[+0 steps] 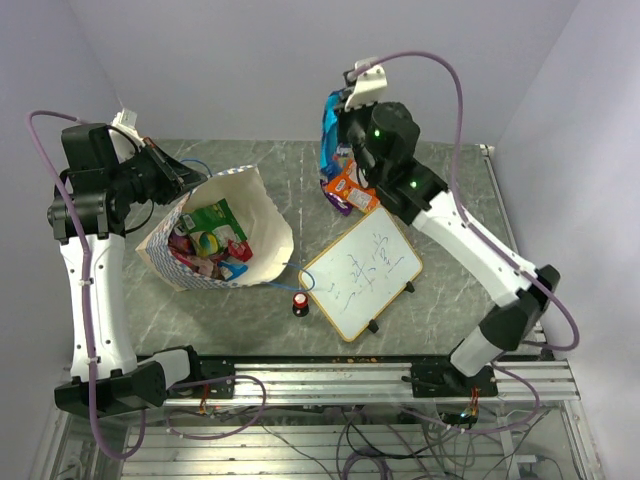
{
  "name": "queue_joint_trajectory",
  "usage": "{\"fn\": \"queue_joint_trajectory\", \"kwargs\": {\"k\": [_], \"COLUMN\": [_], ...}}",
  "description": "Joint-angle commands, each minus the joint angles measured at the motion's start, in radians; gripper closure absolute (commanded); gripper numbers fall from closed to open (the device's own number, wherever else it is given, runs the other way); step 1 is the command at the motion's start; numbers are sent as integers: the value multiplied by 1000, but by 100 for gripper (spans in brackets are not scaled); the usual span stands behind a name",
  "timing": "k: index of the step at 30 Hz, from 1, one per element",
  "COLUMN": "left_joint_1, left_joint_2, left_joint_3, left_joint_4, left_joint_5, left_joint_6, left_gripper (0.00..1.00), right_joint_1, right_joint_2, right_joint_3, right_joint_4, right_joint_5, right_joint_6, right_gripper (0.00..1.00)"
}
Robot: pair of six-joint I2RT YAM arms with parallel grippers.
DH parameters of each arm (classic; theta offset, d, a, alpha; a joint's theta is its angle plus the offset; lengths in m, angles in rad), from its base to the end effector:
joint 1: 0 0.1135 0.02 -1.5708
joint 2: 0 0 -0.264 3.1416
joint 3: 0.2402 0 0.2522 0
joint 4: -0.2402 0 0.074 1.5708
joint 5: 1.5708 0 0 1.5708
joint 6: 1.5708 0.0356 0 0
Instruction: Take the snacks out of the paper bag
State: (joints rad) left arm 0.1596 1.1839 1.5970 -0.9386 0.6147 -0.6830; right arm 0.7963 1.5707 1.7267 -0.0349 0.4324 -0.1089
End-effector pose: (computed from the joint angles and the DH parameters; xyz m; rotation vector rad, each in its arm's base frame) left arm 0.2104 0.0131 0.4596 -0.5077 2.0708 -0.9557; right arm 0.2612 0.2456 0.4877 -0.3048 1.4336 0.2471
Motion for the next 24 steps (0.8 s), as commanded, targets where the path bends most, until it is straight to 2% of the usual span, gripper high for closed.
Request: {"fn": "queue_joint_trajectory", "kwargs": {"k": [1,7,12,18,24], "left_joint_1": [-7,-8,-7,-8,-6], "left_joint_2": [1,23,44,57,64], "left_joint_3": [-6,22,48,48,51], "left_joint_4": [42,56,55,41,19], "left_joint_5": [45,45,48,46,40], "left_joint_6": [17,20,34,50,71], "left_gripper": [93,93,93,93,93], "right_joint_1": [-98,-221,-288,-297,-297], "right_joint_2": [83,182,215,270,389], "right_joint_3": [127,167,103,17,92], "right_joint_4": [38,-25,-21,-1,-36], "right_joint_5": [158,174,182,214,155], "right_joint_6": [17,30,8,-37,16], "right_gripper": [100,100,100,100,100]}}
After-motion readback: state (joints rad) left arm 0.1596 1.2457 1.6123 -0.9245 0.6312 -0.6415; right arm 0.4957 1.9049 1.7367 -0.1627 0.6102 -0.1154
